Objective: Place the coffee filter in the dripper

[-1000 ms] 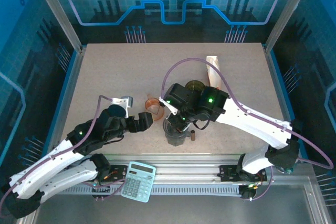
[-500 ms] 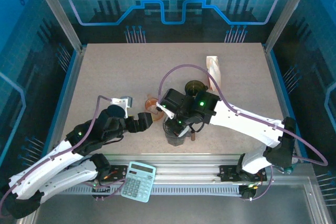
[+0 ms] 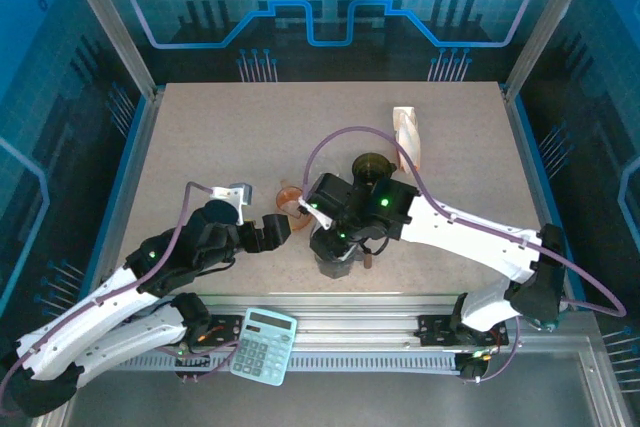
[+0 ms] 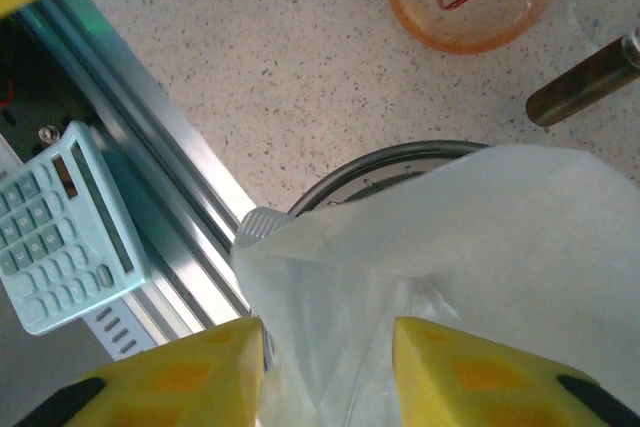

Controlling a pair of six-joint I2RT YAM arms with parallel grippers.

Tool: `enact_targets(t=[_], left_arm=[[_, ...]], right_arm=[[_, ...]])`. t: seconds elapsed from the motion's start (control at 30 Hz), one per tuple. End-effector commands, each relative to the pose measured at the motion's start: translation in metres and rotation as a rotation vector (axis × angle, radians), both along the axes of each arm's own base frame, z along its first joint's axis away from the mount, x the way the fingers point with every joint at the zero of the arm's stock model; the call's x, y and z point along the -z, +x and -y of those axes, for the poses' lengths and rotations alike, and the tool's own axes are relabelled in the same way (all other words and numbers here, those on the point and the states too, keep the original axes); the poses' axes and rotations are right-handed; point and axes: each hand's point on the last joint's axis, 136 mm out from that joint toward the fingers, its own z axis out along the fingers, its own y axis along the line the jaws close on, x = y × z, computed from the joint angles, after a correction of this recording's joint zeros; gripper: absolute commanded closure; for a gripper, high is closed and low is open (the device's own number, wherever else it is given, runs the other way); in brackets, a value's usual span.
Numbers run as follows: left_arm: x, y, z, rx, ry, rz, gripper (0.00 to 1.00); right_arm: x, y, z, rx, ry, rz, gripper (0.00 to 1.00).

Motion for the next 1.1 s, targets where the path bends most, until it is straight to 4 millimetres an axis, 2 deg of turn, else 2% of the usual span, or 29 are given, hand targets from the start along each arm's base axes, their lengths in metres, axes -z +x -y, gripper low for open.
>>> enact_targets(t=[0.0,0.17,0.27,0.37,0.5,0.63,0.73,0.87,0.97,1.07], left_arm=[[-0.017,0.002,0.004,0.004,-0.037,0.012,0.01],[-0.022,0.005,0.014,0.032,-0.054,0.017,0.01],[-0.024,0.008,0.027,0.077,-0.066,0.016,0.01],[-0.025,0.010,0.040,0.119,-0.077,0.001,0.04],[-0.025,0.010,0.050,0.160,-0.084,-0.015,0.07],[-0.023,0.007,0.057,0.202,-0.082,-0.033,0.04],[-0.020,0.005,0.061,0.223,-0.078,-0.056,0.04],[-0.017,0.004,0.062,0.232,-0.067,-0.072,0.04],[-0.017,0.005,0.064,0.235,-0.068,-0.073,0.04],[-0.017,0.005,0.065,0.240,-0.074,-0.076,0.04]], right_arm=[[-0.021,-0.003,0.002,-0.002,0.073,0.038,0.48],[-0.039,-0.001,0.018,0.037,0.118,0.099,0.33],[-0.045,0.009,0.036,0.108,0.126,0.152,0.29],[-0.038,0.024,0.053,0.185,0.131,0.154,0.28],[-0.023,0.038,0.060,0.185,0.099,0.124,0.28],[-0.012,0.048,0.060,0.148,0.050,0.113,0.27],[-0.012,0.056,0.055,0.127,0.062,0.114,0.29],[-0.013,0.056,0.043,0.070,0.081,0.085,0.36],[-0.009,0.057,0.042,0.068,0.058,0.074,0.52],[-0.006,0.059,0.044,0.084,0.045,0.078,0.75]])
